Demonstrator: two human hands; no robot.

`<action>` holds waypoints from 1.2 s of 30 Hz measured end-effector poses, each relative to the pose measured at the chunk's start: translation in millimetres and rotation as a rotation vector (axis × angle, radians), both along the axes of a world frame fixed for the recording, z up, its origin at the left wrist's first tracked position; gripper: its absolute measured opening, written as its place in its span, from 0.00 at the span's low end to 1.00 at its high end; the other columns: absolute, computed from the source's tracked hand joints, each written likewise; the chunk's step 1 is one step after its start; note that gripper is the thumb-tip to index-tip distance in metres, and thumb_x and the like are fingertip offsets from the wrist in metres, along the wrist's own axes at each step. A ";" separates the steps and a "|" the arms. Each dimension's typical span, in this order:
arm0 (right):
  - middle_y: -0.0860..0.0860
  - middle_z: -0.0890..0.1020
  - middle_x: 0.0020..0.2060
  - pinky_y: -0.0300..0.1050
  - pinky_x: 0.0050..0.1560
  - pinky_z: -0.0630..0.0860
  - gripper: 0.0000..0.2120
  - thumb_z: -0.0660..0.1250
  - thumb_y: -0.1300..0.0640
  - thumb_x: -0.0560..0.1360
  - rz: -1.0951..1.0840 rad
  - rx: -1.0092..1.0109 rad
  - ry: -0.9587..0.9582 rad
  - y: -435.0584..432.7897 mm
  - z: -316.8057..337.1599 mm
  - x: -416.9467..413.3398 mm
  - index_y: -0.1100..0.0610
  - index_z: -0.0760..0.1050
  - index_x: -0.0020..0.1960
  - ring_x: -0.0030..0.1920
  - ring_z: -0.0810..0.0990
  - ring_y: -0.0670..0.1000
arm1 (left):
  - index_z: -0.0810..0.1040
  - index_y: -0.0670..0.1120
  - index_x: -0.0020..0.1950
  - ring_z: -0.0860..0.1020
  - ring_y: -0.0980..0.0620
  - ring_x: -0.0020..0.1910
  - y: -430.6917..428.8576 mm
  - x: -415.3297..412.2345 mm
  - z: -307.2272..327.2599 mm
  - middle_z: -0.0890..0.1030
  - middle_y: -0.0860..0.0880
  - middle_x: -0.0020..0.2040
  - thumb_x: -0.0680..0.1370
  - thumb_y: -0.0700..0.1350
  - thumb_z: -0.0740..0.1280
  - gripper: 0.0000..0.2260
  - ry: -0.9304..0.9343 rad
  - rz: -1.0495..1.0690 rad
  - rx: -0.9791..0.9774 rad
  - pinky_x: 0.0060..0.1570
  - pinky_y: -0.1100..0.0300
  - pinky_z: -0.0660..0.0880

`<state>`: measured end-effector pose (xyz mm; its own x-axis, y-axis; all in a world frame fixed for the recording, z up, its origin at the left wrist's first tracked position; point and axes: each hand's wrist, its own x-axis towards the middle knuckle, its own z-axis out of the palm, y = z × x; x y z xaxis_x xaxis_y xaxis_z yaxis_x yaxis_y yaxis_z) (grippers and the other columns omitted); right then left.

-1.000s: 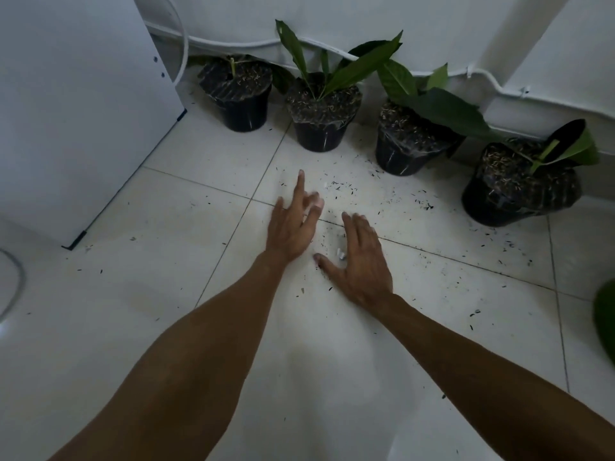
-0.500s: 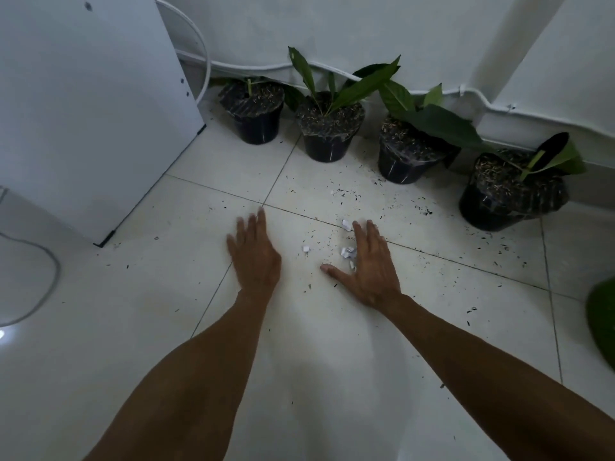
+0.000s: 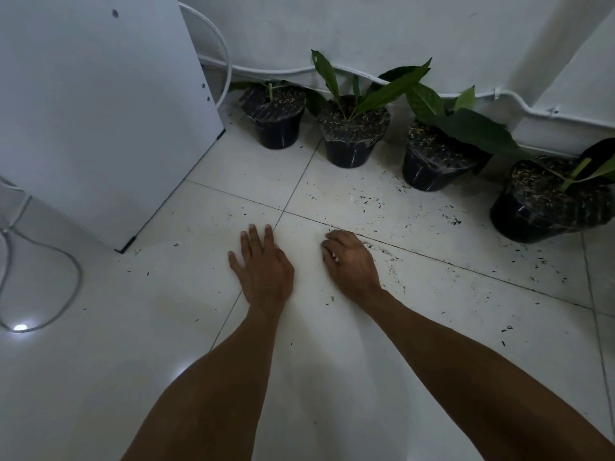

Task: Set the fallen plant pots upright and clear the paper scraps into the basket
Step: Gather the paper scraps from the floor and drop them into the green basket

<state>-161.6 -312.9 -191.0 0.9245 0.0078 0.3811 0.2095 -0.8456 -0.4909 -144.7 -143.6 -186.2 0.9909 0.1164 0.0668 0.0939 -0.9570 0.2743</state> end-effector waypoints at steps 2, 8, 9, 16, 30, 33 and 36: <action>0.55 0.84 0.46 0.50 0.42 0.80 0.03 0.70 0.64 0.73 -0.078 -0.033 -0.021 -8.4 3.3 -7.2 0.62 0.82 0.45 0.50 0.81 0.57 | 0.57 0.50 0.81 0.53 0.45 0.81 0.3 0.3 0.0 0.57 0.45 0.82 0.83 0.49 0.52 0.25 0.006 -0.004 0.009 0.76 0.37 0.51; 0.52 0.82 0.46 0.49 0.42 0.76 0.11 0.64 0.52 0.76 -0.171 -0.366 0.055 -50.3 14.7 -34.7 0.57 0.80 0.53 0.46 0.77 0.55 | 0.62 0.46 0.79 0.57 0.43 0.80 -2.0 0.9 -1.9 0.61 0.41 0.80 0.83 0.48 0.53 0.24 -0.006 -0.081 -0.024 0.76 0.39 0.54; 0.53 0.81 0.48 0.49 0.41 0.75 0.14 0.63 0.50 0.77 -0.179 -0.415 0.086 -54.6 17.2 -37.4 0.56 0.79 0.56 0.47 0.77 0.55 | 0.63 0.45 0.79 0.58 0.43 0.79 -3.6 1.2 -2.2 0.62 0.40 0.79 0.83 0.49 0.53 0.23 -0.021 -0.129 -0.029 0.76 0.40 0.55; 0.54 0.79 0.45 0.44 0.27 0.70 0.11 0.61 0.52 0.80 -0.278 -0.440 0.215 -62.5 26.4 -44.1 0.58 0.77 0.52 0.40 0.78 0.56 | 0.60 0.49 0.80 0.54 0.44 0.81 -48.9 -7.0 2.6 0.58 0.41 0.80 0.83 0.55 0.50 0.26 0.022 -0.488 0.028 0.77 0.40 0.54; 0.56 0.83 0.36 0.45 0.32 0.70 0.01 0.69 0.64 0.72 -0.225 -0.655 0.515 -74.1 38.3 -67.7 0.60 0.78 0.43 0.34 0.82 0.60 | 0.59 0.49 0.80 0.52 0.46 0.81 -65.6 -25.5 12.0 0.57 0.43 0.81 0.84 0.52 0.51 0.24 0.095 -0.560 0.020 0.78 0.45 0.50; 0.58 0.80 0.37 0.47 0.39 0.72 0.08 0.61 0.63 0.76 -0.385 -0.301 0.561 -91.9 49.5 -75.6 0.60 0.74 0.39 0.40 0.80 0.61 | 0.59 0.49 0.80 0.52 0.46 0.81 -68.9 -27.8 24.1 0.56 0.43 0.81 0.84 0.52 0.50 0.24 0.078 -0.582 0.045 0.78 0.45 0.49; 0.53 0.74 0.28 0.44 0.35 0.69 0.13 0.61 0.59 0.77 -0.514 -0.170 0.488 -123.4 85.7 -87.4 0.58 0.73 0.34 0.33 0.78 0.56 | 0.59 0.49 0.80 0.52 0.46 0.81 -89.8 -20.9 49.7 0.56 0.43 0.81 0.84 0.52 0.51 0.24 0.006 -0.627 0.069 0.79 0.45 0.49</action>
